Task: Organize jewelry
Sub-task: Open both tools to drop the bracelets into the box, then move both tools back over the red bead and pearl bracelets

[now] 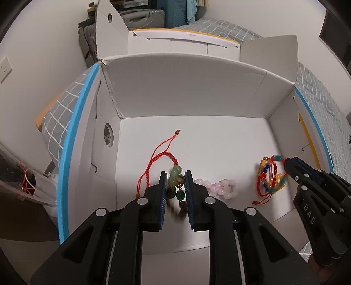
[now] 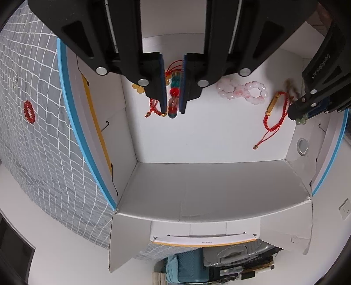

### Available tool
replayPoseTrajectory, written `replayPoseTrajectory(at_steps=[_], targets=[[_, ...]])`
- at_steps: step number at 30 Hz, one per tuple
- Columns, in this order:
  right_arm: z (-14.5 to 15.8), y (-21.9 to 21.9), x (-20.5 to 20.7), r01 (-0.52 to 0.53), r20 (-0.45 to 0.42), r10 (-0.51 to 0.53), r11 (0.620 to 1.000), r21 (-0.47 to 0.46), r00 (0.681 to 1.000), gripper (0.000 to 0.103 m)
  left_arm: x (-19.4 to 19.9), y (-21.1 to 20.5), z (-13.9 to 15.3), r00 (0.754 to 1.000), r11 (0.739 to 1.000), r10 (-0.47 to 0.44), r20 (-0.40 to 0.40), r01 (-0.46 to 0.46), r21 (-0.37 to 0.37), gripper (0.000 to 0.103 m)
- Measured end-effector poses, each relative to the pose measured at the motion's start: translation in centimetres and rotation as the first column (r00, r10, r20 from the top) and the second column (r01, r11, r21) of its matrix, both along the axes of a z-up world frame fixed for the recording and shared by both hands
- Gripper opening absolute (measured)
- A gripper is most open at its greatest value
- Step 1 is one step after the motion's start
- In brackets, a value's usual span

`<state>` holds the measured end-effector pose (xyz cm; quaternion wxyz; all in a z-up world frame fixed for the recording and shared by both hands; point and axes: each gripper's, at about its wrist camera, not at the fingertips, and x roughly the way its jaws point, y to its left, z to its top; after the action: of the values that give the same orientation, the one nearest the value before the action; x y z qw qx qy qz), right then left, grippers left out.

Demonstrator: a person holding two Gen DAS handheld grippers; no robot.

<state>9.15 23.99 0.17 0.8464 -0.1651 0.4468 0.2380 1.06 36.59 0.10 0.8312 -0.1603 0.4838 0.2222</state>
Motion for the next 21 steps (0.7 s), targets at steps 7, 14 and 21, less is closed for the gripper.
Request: replayPoseTrajectory(at_steps=[7, 14, 21], targets=[[2.1, -0.8, -1.4, -0.013, 0.081, 0.01, 0.999, 0.036, 0.997, 0.067, -1.0, -0.4, 2.4, 0.997, 0.999, 0.015, 0.07, -0.017, 0.034, 0.053], [4.9, -3.3, -3.3, -0.017, 0.173, 0.006, 0.998, 0.061, 0.985, 0.095, -2.1, -0.9, 5.2, 0.989, 0.995, 0.039, 0.141, -0.051, 0.083, 0.084], [7.5, -6.6, -4.8, -0.01, 0.249, -0.012, 0.996, 0.089, 0.969, 0.095, -2.9, -3.2, 7.9, 0.978, 0.986, 0.018, 0.208, -0.051, 0.156, 0.097]])
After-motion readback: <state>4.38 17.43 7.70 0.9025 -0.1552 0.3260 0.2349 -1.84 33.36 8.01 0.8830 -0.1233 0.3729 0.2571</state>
